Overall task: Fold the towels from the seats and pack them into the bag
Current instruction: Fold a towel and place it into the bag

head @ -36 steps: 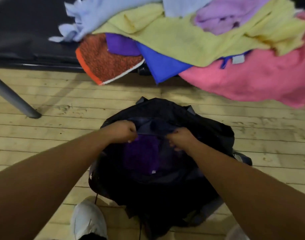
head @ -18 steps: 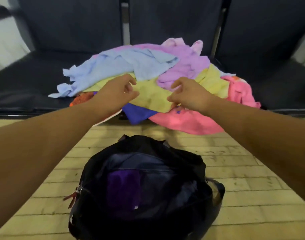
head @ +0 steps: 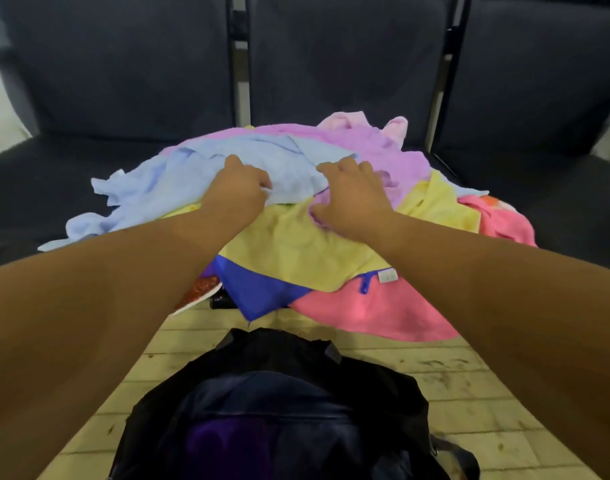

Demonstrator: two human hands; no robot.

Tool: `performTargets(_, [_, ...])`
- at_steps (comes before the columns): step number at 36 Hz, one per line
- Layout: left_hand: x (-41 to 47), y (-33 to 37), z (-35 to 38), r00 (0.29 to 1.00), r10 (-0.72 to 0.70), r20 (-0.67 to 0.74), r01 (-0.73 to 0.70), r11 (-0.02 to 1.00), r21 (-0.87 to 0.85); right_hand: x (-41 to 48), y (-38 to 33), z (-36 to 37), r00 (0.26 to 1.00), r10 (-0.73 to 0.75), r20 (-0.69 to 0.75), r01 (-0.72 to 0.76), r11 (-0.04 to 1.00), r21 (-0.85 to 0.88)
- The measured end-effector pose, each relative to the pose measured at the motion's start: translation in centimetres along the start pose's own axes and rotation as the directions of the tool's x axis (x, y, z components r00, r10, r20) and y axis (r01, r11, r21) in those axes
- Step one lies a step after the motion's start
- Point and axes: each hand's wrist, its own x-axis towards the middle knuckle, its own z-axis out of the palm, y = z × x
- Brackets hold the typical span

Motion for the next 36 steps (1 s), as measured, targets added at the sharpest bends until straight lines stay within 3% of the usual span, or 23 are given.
performTargets(5, [0.7, -0.3, -1.8, 0.983, -0.163, -0.081, 0.143, 0.967, -0.209, 1.3, -1.7, 1.8, 1.000, -0.018, 0.001, 0.018, 0.999, 0.040])
performTargets(8, [-0.4, 0.6, -4.5, 0.949, -0.203, -0.242, 0.076, 0.890, -0.449, 1.3, -3.0, 1.4, 0.997, 0.042, -0.071, -0.029, 0.984, 0.173])
performTargets(14, [-2.2, 3.4, -13.1, 0.937, -0.077, -0.342, -0.169, 0.756, -0.633, 1.3, -5.1, -5.1, 0.942, 0.262, -0.210, -0.125, 0.854, 0.504])
performTargets(16, [-2.7, 3.8, -15.7, 0.930, -0.038, -0.364, -0.210, 0.761, -0.614, 1.2, -5.1, -8.4, 0.923, 0.285, -0.259, -0.046, 0.750, 0.660])
performTargets(20, [-3.9, 3.6, -19.8, 0.940, 0.011, -0.341, -0.161, 0.896, -0.414, 0.5, -5.0, -14.7, 0.876, 0.352, -0.330, 0.096, 0.542, 0.835])
performTargets(25, [-6.7, 5.8, -25.6, 0.907, -0.015, -0.421, -0.163, 0.909, -0.383, -2.3, -6.4, -23.0, 0.909, 0.242, -0.340, 0.194, 0.476, 0.858])
performTargets(28, [-8.1, 7.1, -29.4, 0.899, -0.098, -0.426, -0.182, 0.803, -0.568, -4.9, -6.6, -27.1, 0.955, 0.056, -0.291, 0.224, 0.507, 0.832])
performTargets(31, [-9.9, 7.7, -33.3, 0.908, -0.175, -0.380, -0.179, 0.657, -0.732, -8.2, -5.7, -30.5, 0.984, -0.143, -0.103, 0.176, 0.756, 0.630])
performTargets(33, [-11.0, 8.0, -35.5, 0.912, -0.187, -0.366, -0.174, 0.632, -0.756, -10.1, -4.7, -32.0, 0.987, -0.151, 0.050, 0.118, 0.907, 0.405])
performTargets(36, [-12.0, 8.0, -37.4, 0.908, -0.198, -0.369, -0.173, 0.625, -0.761, -11.4, -2.9, -32.5, 0.992, -0.060, 0.114, 0.022, 0.952, 0.305])
